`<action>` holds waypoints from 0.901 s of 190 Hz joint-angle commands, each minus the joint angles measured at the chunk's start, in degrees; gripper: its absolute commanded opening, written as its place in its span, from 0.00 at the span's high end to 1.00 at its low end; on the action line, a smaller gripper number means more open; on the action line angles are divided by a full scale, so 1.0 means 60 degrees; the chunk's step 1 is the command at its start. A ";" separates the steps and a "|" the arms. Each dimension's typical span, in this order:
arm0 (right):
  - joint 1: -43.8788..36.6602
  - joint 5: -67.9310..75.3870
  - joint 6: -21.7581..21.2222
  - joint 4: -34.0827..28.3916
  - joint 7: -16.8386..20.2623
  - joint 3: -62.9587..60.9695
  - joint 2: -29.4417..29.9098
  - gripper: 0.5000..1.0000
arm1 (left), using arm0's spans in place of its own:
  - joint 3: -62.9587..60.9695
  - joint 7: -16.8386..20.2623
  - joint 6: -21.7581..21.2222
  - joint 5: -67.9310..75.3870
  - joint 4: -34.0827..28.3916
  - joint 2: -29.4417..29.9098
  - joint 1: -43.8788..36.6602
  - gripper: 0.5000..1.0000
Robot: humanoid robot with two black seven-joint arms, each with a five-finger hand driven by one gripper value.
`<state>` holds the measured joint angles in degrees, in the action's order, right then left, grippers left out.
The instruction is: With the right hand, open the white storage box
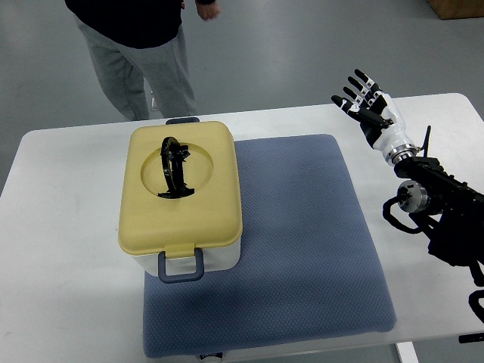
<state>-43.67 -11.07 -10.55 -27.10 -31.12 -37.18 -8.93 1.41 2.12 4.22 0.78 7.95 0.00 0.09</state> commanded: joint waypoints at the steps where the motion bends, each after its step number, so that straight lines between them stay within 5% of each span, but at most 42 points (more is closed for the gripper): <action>1: 0.0013 0.0000 0.0000 -0.0010 -0.0013 0.0000 0.0009 0.15 | 0.0000 -0.0001 0.0000 0.0002 0.0007 0.0000 0.0000 0.00; 171: -0.0060 0.0000 -0.0030 0.0005 0.0001 0.0015 -0.0064 0.15 | -0.0015 -0.0001 -0.0044 0.0002 -0.0007 0.0000 0.0000 0.00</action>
<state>-43.82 -11.07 -10.89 -27.07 -31.12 -37.10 -9.23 1.32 2.14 3.95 0.78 7.91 0.00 0.09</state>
